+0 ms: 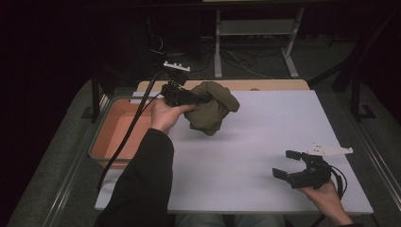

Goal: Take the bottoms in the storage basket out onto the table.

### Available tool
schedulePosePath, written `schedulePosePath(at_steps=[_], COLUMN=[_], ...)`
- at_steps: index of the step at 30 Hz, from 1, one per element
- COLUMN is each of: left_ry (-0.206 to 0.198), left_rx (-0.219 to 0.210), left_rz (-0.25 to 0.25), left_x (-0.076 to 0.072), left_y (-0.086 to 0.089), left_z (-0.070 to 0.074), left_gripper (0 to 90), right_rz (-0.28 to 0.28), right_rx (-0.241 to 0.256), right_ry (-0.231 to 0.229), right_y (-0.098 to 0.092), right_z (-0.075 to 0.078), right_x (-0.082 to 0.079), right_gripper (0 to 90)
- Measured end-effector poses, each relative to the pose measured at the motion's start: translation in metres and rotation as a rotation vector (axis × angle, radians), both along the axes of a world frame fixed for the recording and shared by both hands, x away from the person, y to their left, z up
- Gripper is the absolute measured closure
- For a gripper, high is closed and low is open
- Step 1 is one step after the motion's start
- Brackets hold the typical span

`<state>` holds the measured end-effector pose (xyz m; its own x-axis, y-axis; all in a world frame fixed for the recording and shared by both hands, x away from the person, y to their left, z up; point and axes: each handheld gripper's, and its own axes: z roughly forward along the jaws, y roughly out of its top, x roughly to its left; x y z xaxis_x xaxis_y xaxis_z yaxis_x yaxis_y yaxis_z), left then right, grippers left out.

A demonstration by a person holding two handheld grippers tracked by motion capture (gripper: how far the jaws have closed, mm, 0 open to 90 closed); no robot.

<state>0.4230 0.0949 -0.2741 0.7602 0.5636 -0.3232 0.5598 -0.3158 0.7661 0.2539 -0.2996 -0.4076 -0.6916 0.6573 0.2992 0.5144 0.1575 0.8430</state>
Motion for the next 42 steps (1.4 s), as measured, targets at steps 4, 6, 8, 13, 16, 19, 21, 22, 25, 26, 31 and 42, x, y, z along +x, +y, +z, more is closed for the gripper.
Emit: schedulePosePath(at_steps=[4,6,8,13,16,19,21,22,25,26,31,42], left_ry=[0.003,0.009,0.013,0.023,0.034,0.034,0.034,0.033,0.03,0.027,0.025,0.026], left_rx=[0.004,0.005,0.016,0.027,0.033,0.044,0.047,0.052,0.067,0.073,0.091,0.081], left_rz=[-0.007,-0.009,-0.009,-0.022,-0.03,-0.039,-0.04,-0.041,-0.034,-0.033,-0.031,-0.051], left_x=[0.002,0.003,0.003,0.006,0.007,0.007,0.007,0.007,0.008,0.008,0.009,0.006], left_y=[-0.005,-0.008,-0.011,-0.021,-0.028,-0.033,-0.037,-0.038,-0.043,-0.045,-0.051,-0.065], left_z=[-0.005,-0.009,-0.013,-0.025,-0.032,-0.039,-0.043,-0.045,-0.051,-0.053,-0.063,-0.08], left_gripper=[64.7,64.3,64.1,64.0,63.8,63.7,63.5,63.4,62.8,62.6,61.2,55.7], right_rz=[-0.002,-0.002,0.0,0.001,0.002,0.003,0.003,0.003,0.003,0.003,0.0,0.001], right_rx=[0.003,0.004,0.002,0.005,0.005,0.005,0.006,0.006,0.005,0.004,0.006,0.003], right_ry=[0.0,0.0,0.0,0.0,0.0,-0.001,-0.001,-0.001,-0.002,-0.002,-0.001,-0.002], right_y=[0.0,0.0,0.0,0.0,-0.001,-0.001,-0.001,-0.001,-0.001,-0.001,-0.002,-0.002], right_z=[0.0,0.0,0.0,0.0,0.0,0.0,0.0,0.0,0.0,0.0,0.0,0.0], right_x=[0.0,0.0,0.0,0.0,0.0,0.0,0.0,0.0,0.0,0.0,0.0,0.0], right_gripper=[0.0,0.0,0.0,0.0,0.0,0.0,0.0,0.0,0.0,0.0,0.0,0.0])
